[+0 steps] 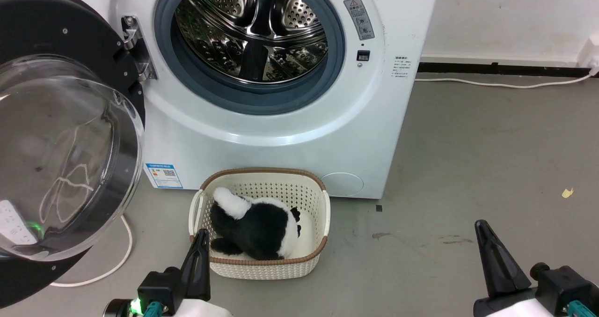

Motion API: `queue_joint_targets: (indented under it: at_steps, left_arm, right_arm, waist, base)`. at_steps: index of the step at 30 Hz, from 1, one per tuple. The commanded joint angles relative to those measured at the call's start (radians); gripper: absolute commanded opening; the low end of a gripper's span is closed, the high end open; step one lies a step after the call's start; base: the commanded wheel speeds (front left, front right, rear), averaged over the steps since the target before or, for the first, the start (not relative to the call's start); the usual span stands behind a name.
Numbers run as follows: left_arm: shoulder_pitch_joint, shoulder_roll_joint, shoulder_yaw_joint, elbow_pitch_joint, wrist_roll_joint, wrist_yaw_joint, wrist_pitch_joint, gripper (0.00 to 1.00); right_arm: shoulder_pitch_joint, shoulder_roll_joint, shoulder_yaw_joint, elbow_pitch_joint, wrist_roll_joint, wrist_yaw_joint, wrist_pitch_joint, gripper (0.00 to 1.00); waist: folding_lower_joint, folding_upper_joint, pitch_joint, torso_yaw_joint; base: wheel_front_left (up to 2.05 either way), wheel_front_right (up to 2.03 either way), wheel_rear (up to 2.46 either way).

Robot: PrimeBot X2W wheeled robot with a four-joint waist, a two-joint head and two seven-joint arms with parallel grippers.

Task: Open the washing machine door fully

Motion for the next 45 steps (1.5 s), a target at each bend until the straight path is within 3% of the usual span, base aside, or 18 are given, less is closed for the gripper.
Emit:
queue_joint_targets:
  at_steps: [1,45]
  left_arm:
    - [-0.004,0.001,0.005,-0.006,0.008,-0.006,0.004,0.00]
    - [-0.015,0.000,0.051,-0.052,0.058,-0.028,0.098,0.00]
  right_arm:
    - [-0.008,0.001,0.002,-0.001,-0.008,0.000,0.007,0.00]
    - [-0.037,0.003,0.016,-0.005,-0.034,0.000,0.101,0.00]
  waist:
    - [0.0000,-0.0001,0.000,0.000]
    - [0.0000,-0.0001,0.001,-0.006]
  base:
    - [0.00,0.00,0.00]
    - [0.00,0.00,0.00]
